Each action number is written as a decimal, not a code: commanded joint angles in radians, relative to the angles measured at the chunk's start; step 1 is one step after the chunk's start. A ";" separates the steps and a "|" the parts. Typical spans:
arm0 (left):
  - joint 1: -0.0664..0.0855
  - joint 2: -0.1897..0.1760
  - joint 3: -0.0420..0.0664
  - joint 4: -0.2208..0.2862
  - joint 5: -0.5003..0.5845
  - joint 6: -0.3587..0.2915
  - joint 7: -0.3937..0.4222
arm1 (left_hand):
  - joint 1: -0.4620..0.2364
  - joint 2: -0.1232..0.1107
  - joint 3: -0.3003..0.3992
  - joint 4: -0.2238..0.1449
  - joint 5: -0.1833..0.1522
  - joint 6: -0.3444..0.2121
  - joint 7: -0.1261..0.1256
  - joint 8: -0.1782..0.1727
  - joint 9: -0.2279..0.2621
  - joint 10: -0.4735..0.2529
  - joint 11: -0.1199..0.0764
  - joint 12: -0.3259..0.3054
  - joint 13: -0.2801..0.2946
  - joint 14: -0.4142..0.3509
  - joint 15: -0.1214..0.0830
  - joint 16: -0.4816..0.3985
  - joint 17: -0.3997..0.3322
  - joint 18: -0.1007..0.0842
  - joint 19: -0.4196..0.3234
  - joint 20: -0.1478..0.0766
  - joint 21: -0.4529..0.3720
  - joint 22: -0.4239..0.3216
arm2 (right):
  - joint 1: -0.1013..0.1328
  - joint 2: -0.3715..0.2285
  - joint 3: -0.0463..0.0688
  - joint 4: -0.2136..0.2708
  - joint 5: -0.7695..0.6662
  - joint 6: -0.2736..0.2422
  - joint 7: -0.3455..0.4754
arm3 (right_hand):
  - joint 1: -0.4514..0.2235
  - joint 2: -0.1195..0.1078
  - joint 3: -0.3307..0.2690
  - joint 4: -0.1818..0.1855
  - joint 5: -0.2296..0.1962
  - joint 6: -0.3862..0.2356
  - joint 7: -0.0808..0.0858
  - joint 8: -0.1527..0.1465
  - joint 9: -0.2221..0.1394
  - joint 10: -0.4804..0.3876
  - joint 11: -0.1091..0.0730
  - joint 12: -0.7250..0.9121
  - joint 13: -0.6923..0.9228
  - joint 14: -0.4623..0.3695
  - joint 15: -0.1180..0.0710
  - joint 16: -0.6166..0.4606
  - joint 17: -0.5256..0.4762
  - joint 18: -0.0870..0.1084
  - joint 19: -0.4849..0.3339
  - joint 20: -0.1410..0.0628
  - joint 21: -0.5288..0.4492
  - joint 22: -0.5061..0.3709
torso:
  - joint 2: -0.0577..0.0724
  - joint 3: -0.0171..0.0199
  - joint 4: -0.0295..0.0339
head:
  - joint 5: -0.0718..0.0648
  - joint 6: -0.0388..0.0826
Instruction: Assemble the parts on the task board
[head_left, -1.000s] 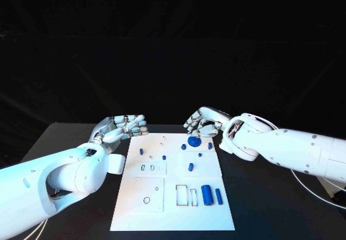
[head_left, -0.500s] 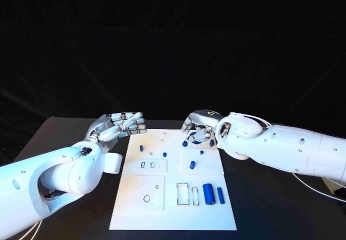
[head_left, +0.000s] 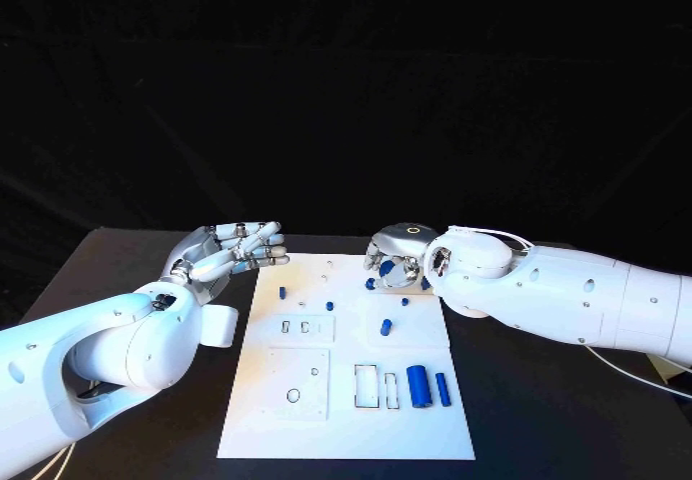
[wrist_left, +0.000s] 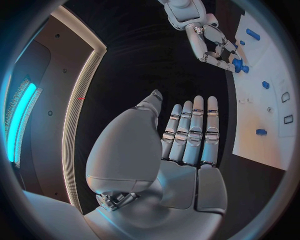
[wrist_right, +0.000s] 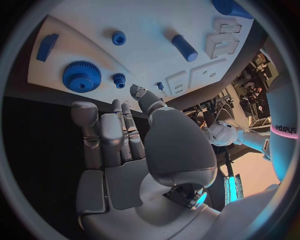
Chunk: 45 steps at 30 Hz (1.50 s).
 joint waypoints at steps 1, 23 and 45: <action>0.003 -0.001 0.001 0.006 -0.006 0.020 0.003 | 0.006 0.002 -0.004 -0.001 -0.004 0.003 0.004 -0.004 -0.001 0.001 0.002 -0.007 -0.002 0.002 0.003 -0.007 0.001 0.005 0.005 0.001 0.006 0.001 | -0.002 0.004 0.000 -0.009 -0.045 0.039 -0.021 | 0.005 -0.006 0.000 0.006 0.003 -0.004 -0.001 -0.004 0.001 -0.008 0.002 0.006 0.002 0.028 0.001 0.011 0.009 -0.013 0.005 0.000 0.009 0.012 | 0.005 0.0003 0.0036 | 0.001 -0.003; 0.010 -0.009 0.002 0.010 -0.006 0.024 -0.001 | 0.005 0.002 -0.004 0.000 -0.004 0.002 0.006 -0.005 -0.001 -0.001 0.003 -0.009 -0.002 0.000 0.004 -0.009 0.001 0.005 0.007 0.001 0.007 0.002 | -0.017 0.025 0.000 -0.041 -0.047 0.058 -0.015 | 0.009 0.008 0.040 0.020 0.006 0.022 0.003 0.002 0.005 0.031 0.000 0.016 0.004 0.037 0.002 0.123 0.126 -0.032 0.051 0.001 0.109 0.154 | 0.019 -0.0001 0.0118 | -0.009 -0.002; 0.010 -0.009 0.002 0.008 -0.006 0.026 -0.008 | 0.008 0.005 -0.004 -0.002 -0.004 0.000 0.007 -0.009 -0.002 -0.003 0.005 -0.014 -0.002 -0.001 0.005 -0.013 0.002 0.005 0.009 -0.001 0.009 0.002 | -0.019 0.031 0.000 -0.044 -0.047 0.052 -0.019 | 0.012 0.022 0.107 0.039 -0.003 0.068 -0.006 0.012 0.013 0.080 -0.010 0.017 -0.003 0.041 -0.004 0.186 0.190 -0.046 0.084 -0.002 0.179 0.256 | 0.025 -0.0018 0.0161 | -0.013 -0.003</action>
